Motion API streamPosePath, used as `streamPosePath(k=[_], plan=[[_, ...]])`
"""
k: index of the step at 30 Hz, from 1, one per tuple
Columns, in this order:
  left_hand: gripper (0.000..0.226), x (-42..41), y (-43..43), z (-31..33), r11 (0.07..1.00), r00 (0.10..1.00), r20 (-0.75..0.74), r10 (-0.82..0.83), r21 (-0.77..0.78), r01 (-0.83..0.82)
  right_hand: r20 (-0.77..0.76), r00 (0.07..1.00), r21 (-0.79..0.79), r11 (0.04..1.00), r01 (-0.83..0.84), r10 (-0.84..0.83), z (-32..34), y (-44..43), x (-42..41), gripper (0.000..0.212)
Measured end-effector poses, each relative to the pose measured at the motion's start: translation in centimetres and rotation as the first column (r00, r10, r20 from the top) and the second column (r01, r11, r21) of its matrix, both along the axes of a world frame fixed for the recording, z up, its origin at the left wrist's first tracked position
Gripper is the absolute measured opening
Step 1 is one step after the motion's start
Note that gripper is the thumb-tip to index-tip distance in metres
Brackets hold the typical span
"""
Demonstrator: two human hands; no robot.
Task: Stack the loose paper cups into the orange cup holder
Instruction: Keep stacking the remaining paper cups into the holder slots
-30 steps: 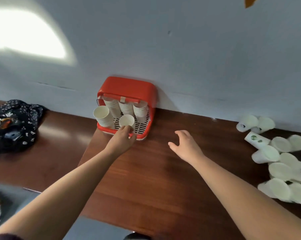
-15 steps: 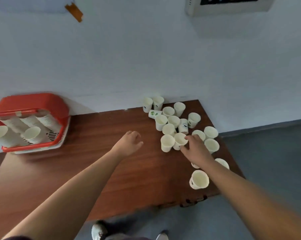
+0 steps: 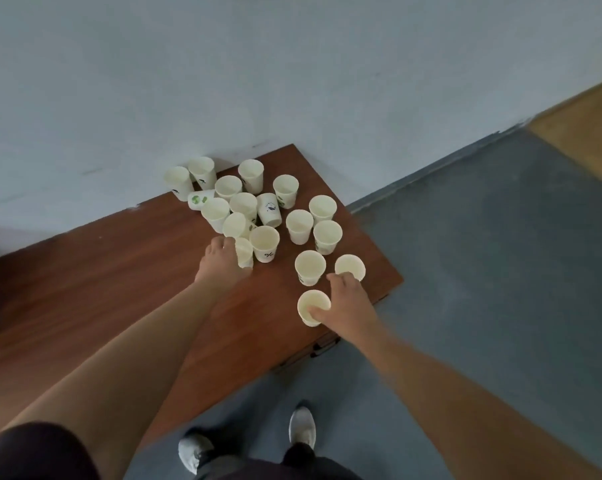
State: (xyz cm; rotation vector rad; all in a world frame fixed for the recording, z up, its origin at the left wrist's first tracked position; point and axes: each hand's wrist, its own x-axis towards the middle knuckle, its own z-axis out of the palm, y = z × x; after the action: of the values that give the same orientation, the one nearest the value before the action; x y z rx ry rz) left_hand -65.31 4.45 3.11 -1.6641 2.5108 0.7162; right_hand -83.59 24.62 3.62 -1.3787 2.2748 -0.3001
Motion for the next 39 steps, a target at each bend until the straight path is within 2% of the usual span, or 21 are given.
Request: streamPosePath(k=[6,11,14,20,25,29,33,39], plan=[[0.087,-0.7,-1.9,-2.3,0.996,0.997,-0.015,0.074,0.054,-0.073,-0.120,0.992,0.022,0.999,-0.044,0.047,-2.6,-0.5,1.4,0.083],[0.092,0.5,-2.3,-4.2,0.996,1.000,0.015,0.017,0.087,-0.019,-0.131,0.989,0.062,0.996,-0.066,0.074,-4.6,-0.5,2.4,0.083],[0.079,1.2,-2.5,-5.0,0.999,0.999,0.029,-0.044,0.032,0.043,-0.163,0.983,0.061,0.996,-0.072,0.081,-5.3,-0.8,3.1,0.077],[0.023,2.2,-3.2,-6.7,0.993,0.991,-0.073,-0.109,0.042,0.113,-0.134,0.989,0.013,0.998,-0.053,0.054,-5.4,-1.8,4.3,0.073],[0.019,3.6,-3.5,-6.2,0.990,0.980,-0.173,-0.103,0.073,0.117,-0.035,0.998,-0.030,0.998,-0.049,0.048,-3.5,-4.0,5.2,0.072],[0.015,6.3,-4.0,-3.5,0.994,0.959,-0.282,0.009,0.103,0.021,0.007,0.996,-0.100,0.991,-0.090,0.092,-1.2,-7.1,6.2,0.068],[0.015,10.4,-5.0,0.2,0.994,0.947,-0.311,0.086,0.089,-0.061,0.023,0.985,-0.126,0.978,-0.165,0.169,1.5,-11.2,8.3,0.071],[0.018,20.3,-4.5,4.7,0.952,0.877,-0.382,0.292,0.027,-0.305,0.027,0.936,-0.196,0.920,-0.339,0.351,4.9,-17.1,14.4,0.071]])
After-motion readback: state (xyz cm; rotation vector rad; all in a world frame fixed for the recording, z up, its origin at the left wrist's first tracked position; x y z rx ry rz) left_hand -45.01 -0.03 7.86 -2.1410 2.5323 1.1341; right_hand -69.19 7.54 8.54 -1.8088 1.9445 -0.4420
